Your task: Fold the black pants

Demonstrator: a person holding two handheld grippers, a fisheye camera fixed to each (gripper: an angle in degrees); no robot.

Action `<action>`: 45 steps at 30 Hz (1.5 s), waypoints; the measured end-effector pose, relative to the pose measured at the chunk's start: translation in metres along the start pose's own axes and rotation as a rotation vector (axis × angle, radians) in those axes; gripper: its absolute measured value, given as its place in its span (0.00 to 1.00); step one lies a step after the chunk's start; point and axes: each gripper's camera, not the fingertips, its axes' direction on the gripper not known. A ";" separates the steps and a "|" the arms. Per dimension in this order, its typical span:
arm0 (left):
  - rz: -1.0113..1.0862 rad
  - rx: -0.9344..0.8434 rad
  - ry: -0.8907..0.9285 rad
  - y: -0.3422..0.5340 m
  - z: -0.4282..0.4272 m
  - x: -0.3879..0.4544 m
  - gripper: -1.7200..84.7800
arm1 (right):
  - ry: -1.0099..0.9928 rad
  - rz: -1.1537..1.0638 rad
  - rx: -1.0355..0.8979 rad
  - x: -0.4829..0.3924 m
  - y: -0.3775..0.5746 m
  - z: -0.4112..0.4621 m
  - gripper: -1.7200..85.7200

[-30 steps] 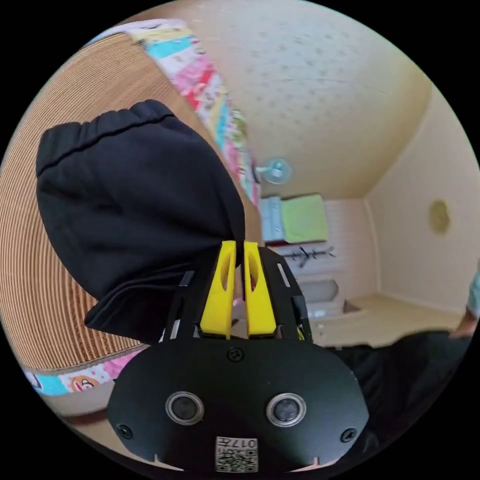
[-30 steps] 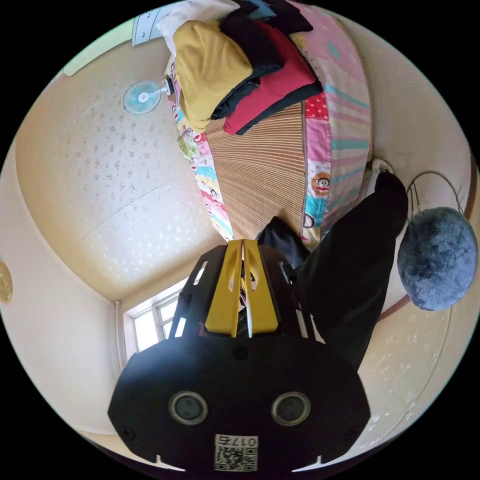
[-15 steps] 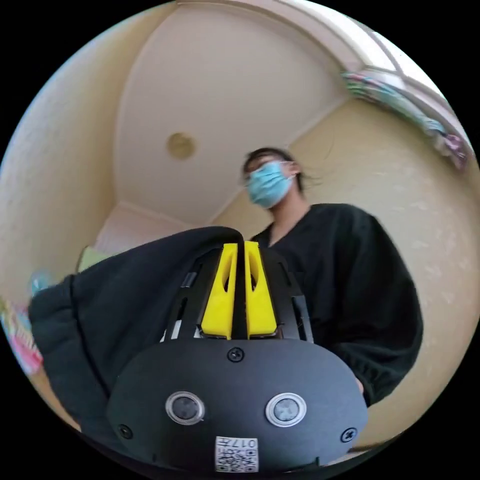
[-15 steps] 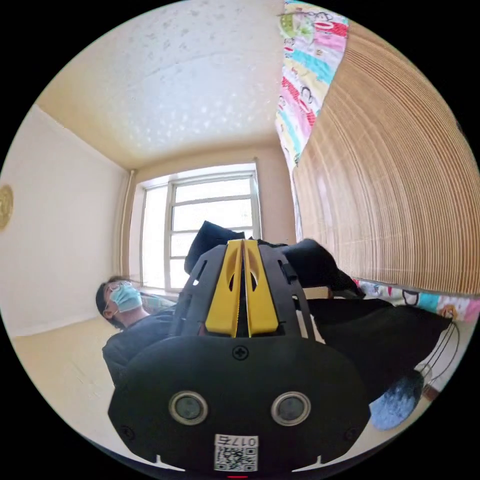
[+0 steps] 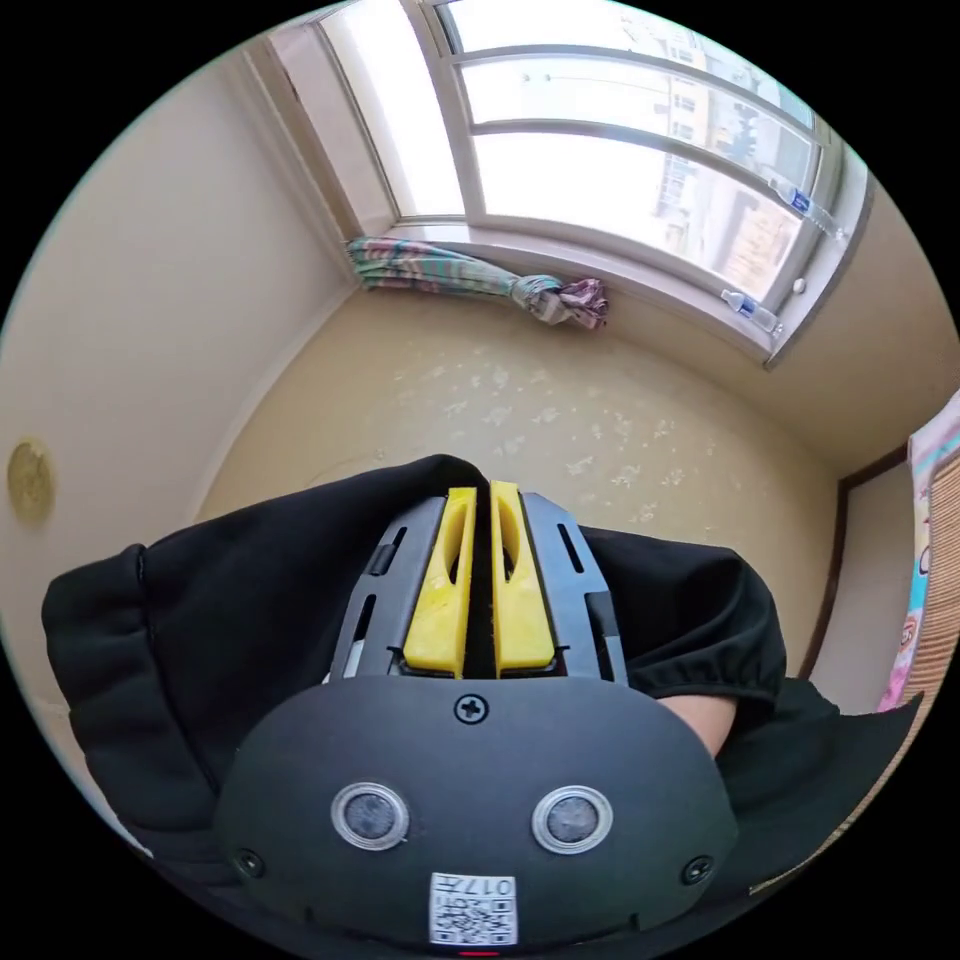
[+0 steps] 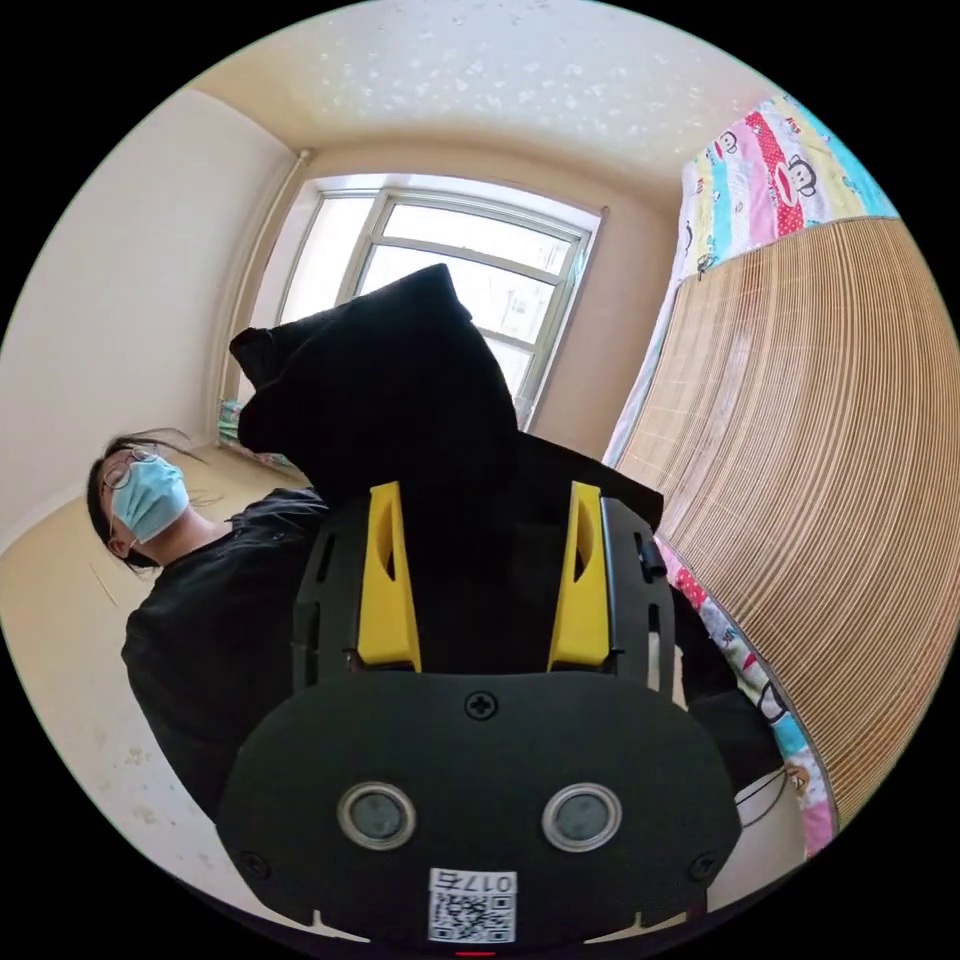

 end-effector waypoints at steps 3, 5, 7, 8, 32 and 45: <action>-0.021 0.009 0.069 0.008 0.019 -0.025 0.03 | -0.016 -0.094 0.133 0.006 0.010 -0.001 0.33; -0.001 0.035 0.111 0.019 0.025 -0.037 0.03 | -0.129 -0.131 0.197 0.015 -0.002 0.002 0.39; -0.011 0.097 0.155 0.037 0.025 -0.056 0.03 | -0.292 -0.246 0.157 0.010 -0.015 0.011 0.37; -0.023 0.107 0.161 0.041 0.025 -0.060 0.03 | -0.370 -0.318 0.098 0.002 -0.023 0.020 0.33; -0.287 -0.811 -1.731 -0.116 0.103 0.054 0.01 | 0.420 -0.925 0.362 -0.302 0.050 -0.058 0.02; -1.139 -1.060 -2.815 -0.185 -0.387 -0.093 0.09 | 0.934 -0.010 0.485 -0.019 -0.340 -0.181 0.12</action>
